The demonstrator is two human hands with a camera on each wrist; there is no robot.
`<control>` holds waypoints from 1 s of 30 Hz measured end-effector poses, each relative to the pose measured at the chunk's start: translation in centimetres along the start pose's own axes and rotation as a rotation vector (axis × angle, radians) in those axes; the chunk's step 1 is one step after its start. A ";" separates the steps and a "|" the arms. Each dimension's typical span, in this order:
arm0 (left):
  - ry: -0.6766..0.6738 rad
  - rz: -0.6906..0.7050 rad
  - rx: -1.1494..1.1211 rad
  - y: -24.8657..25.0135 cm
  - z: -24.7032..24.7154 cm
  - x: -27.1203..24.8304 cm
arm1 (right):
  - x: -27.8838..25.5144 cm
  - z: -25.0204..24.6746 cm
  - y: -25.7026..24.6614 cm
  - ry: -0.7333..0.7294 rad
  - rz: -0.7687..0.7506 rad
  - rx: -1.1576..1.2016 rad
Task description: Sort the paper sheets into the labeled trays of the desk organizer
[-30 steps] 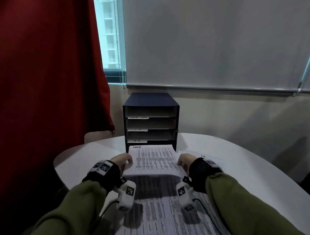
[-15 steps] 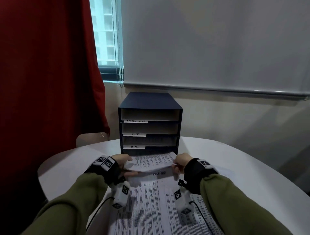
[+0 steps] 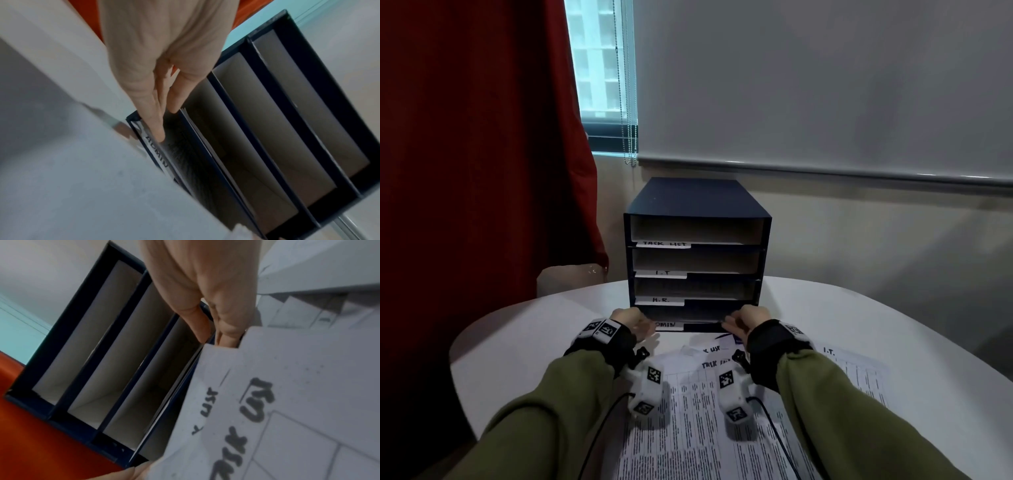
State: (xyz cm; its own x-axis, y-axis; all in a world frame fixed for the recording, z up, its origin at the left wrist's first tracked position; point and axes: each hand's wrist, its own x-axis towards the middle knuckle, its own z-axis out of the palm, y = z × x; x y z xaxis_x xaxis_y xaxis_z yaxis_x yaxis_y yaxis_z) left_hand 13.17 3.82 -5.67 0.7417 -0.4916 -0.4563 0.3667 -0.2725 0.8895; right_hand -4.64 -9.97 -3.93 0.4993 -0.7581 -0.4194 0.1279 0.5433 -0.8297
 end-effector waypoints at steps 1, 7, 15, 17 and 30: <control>0.008 0.018 0.035 0.1 0.0 -0.5 | 0.5 -0.3 0.0 0.014 0.012 -0.016; -0.003 0.355 0.307 0.7 0.7 -4.4 | -2.8 -2.4 -1.1 0.025 -0.211 -0.269; -0.272 0.526 1.045 -3.2 2.0 -11.3 | -10.5 -11.7 -2.0 0.035 -0.070 -1.165; -0.278 0.508 1.123 -4.3 2.1 -12.0 | -12.4 -13.6 -1.2 -0.028 0.008 -1.343; -0.338 0.280 0.895 -6.6 7.2 -14.1 | -13.4 -18.6 1.9 0.122 -0.154 -1.334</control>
State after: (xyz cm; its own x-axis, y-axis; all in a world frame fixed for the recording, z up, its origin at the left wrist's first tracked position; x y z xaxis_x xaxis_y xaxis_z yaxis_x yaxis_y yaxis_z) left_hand -3.78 6.61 -5.22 0.4867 -0.8053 -0.3384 -0.4592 -0.5654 0.6851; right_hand -27.04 -5.50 -6.70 0.4676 -0.8441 -0.2624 -0.7840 -0.2588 -0.5643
